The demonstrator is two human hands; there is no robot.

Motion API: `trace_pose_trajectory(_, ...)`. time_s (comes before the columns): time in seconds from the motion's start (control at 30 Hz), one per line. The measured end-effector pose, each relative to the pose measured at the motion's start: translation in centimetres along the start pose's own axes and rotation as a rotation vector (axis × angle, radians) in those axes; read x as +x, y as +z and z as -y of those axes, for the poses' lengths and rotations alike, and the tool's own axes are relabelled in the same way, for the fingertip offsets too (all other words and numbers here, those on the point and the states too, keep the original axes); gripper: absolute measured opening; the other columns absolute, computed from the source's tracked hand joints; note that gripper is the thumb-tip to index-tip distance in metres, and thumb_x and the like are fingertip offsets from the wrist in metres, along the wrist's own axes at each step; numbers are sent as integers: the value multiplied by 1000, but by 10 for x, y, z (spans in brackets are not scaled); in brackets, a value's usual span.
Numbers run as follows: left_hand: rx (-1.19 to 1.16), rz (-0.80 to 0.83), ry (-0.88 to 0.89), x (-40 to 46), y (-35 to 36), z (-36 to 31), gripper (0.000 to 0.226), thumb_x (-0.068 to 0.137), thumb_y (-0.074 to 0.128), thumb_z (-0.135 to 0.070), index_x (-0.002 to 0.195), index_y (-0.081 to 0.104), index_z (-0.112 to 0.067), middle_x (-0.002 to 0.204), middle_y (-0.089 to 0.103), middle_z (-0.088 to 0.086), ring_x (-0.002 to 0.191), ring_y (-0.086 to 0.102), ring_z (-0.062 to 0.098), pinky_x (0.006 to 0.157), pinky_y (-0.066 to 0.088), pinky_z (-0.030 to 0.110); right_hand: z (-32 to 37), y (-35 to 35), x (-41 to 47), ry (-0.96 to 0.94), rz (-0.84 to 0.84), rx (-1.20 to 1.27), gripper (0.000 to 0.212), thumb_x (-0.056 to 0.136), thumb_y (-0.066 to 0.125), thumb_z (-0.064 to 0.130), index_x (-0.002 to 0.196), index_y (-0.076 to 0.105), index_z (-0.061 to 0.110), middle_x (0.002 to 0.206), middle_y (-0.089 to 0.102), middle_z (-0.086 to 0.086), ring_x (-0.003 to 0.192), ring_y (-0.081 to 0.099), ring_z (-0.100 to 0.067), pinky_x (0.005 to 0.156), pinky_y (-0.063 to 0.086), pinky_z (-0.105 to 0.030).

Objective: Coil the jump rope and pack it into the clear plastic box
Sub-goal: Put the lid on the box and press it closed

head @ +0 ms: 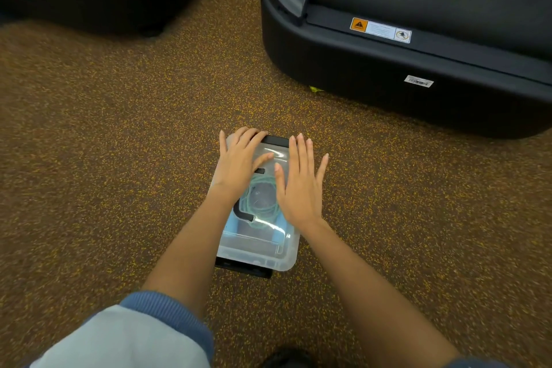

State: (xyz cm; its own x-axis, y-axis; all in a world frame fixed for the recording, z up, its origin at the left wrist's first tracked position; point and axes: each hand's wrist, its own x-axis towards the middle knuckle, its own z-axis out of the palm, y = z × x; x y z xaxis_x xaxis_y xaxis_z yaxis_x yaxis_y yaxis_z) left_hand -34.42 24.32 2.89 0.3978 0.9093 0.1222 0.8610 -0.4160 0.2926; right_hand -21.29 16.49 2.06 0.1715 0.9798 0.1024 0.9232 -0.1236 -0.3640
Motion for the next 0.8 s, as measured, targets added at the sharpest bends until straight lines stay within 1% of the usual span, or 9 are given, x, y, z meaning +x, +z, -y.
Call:
trace_pose_trajectory(0.1, 76, 23, -65, -13, 4, -7, 50, 100, 23, -40, 147, 30, -24, 154, 32, -1, 146, 19, 18, 114, 9, 58, 2, -2, 0, -60, 29, -81, 59, 102, 16, 43, 154, 17, 16, 162, 14, -7, 150, 8, -26, 118, 4, -60)
trace_pose_trajectory(0.17, 114, 29, -110, -23, 6, -11, 52, 100, 12, -36, 148, 25, -25, 156, 27, -1, 146, 17, 19, 112, 13, 60, 3, -4, 0, -120, 66, -122, 57, 101, 15, 43, 153, 23, 18, 161, 19, -8, 149, 11, -29, 117, 7, -63)
trace_pose_trajectory(0.23, 127, 41, -153, -33, 7, -14, 55, 97, 7, -34, 150, 21, -25, 158, 22, 0, 146, 16, 20, 112, 15, 60, 4, -5, -1, -177, 91, -154, 57, 101, 15, 42, 151, 28, 20, 159, 23, -12, 148, 15, -31, 115, 9, -65)
trace_pose_trajectory(0.33, 73, 74, -182, -53, 4, -17, 59, 95, 3, -33, 151, 17, -20, 160, 15, 2, 148, 8, 20, 113, 9, 59, 7, -5, -5, -227, 120, -192, 56, 100, 17, 42, 149, 33, 20, 158, 25, -15, 147, 19, -34, 113, 14, -67)
trace_pose_trajectory(0.4, 50, 71, -195, -66, 1, -18, 60, 96, 1, -34, 151, 18, -17, 160, 13, 2, 148, 4, 20, 114, 7, 58, 11, -4, -10, -238, 138, -201, 57, 100, 18, 43, 149, 34, 17, 158, 26, -13, 147, 20, -32, 113, 17, -66)
trace_pose_trajectory(0.5, 31, 94, -211, -78, -2, -20, 52, 101, 12, -30, 152, 15, -17, 161, 8, 1, 148, -1, 18, 115, 4, 56, 16, -3, -17, -254, 165, -207, 60, 100, 18, 44, 149, 32, 12, 157, 30, -8, 147, 22, -28, 115, 17, -63)
trace_pose_trajectory(0.6, 55, 162, -172, -85, -7, -15, 51, 103, 19, -27, 152, 8, -19, 161, 1, -1, 147, -6, 18, 116, 4, 55, 19, -4, -26, -296, 192, -221, 60, 100, 17, 43, 150, 30, 11, 157, 30, -9, 148, 20, -27, 117, 13, -60)
trace_pose_trajectory(0.73, 74, 266, -72, -85, -15, 2, 52, 103, 13, -35, 152, 3, -23, 161, -3, -1, 148, -5, 17, 116, 6, 56, 20, -7, -48, -375, 197, -246, 58, 99, 23, 41, 144, 41, 10, 152, 38, -14, 144, 29, -31, 111, 27, -63)
trace_pose_trajectory(0.8, 107, 309, -22, -85, -20, 8, 54, 100, 6, -39, 152, 0, -24, 161, -5, 1, 147, -7, 18, 116, 6, 56, 19, -7, -60, -404, 202, -222, 57, 100, 25, 41, 143, 42, 8, 151, 41, -12, 144, 30, -28, 112, 26, -62)
